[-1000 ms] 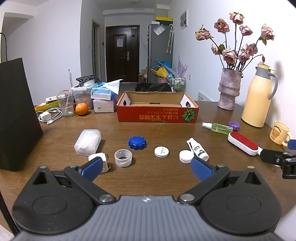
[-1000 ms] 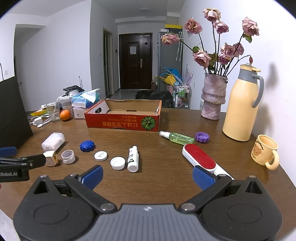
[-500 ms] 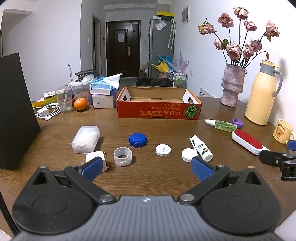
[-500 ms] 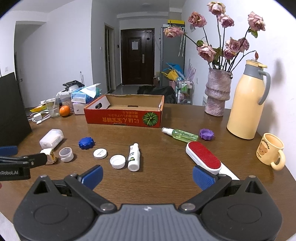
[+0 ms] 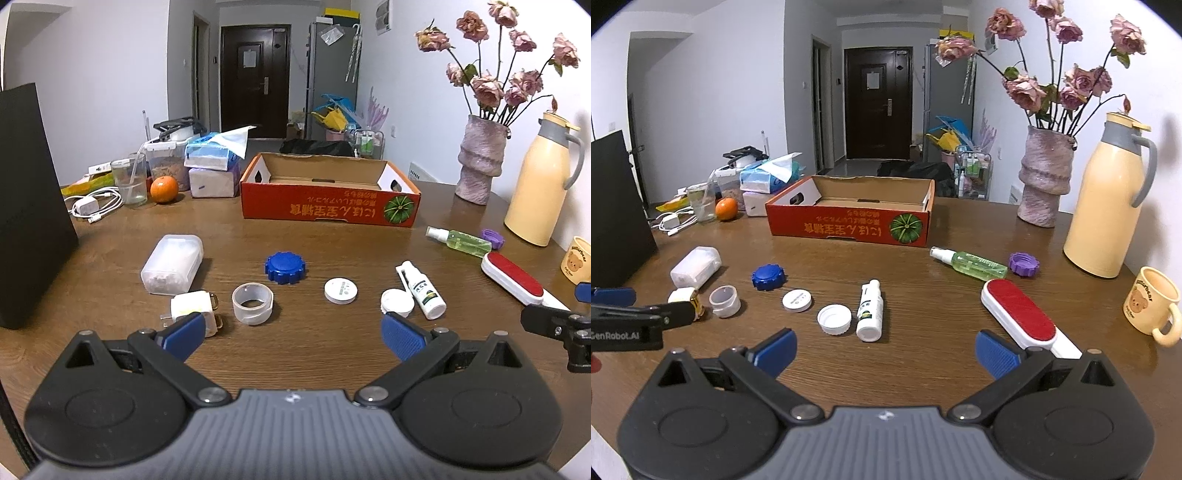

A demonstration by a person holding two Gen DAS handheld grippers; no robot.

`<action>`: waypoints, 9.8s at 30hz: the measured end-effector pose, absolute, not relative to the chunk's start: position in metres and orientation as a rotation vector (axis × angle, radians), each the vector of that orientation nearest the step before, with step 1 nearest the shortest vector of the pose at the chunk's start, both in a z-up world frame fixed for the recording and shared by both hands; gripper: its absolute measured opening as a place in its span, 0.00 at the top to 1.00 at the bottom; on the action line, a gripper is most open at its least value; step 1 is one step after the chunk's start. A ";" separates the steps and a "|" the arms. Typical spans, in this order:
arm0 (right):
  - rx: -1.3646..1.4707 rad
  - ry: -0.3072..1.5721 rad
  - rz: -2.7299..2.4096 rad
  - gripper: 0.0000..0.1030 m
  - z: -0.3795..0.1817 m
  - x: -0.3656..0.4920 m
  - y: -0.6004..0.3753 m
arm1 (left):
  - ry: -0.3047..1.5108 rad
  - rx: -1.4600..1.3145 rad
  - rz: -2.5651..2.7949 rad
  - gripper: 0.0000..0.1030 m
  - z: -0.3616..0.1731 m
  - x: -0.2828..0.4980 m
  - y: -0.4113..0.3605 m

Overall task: Organize rigid objects
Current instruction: 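Close the right tool on the white bottle while the left tool nears the plug adapter, then close the left tool on the white plug adapter, then carry the plug adapter and white bottle over the cardboard box with both tools, then open both tools to drop the adapter and bottle into the box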

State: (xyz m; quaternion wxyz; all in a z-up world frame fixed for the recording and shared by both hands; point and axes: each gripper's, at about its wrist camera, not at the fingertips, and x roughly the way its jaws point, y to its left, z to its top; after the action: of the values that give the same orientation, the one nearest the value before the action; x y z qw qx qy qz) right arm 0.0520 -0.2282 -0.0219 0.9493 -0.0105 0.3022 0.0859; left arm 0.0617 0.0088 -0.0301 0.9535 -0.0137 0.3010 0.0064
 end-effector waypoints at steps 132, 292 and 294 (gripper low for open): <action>0.032 0.491 0.216 0.74 -0.120 0.175 -0.219 | 0.661 -0.160 0.312 0.42 -0.108 0.149 0.092; 0.134 0.459 0.054 0.00 -0.069 0.442 -0.171 | 0.518 -0.018 0.233 0.00 -0.054 0.471 0.003; 0.133 0.458 0.054 0.00 -0.068 0.442 -0.172 | 0.517 -0.018 0.232 0.00 -0.054 0.471 0.003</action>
State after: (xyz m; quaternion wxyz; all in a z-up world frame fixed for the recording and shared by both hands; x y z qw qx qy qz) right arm 0.4423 -0.1716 -0.0684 0.9713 0.0661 0.2268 0.0269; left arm 0.4705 0.0035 -0.0537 0.9601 -0.0090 0.2549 0.1144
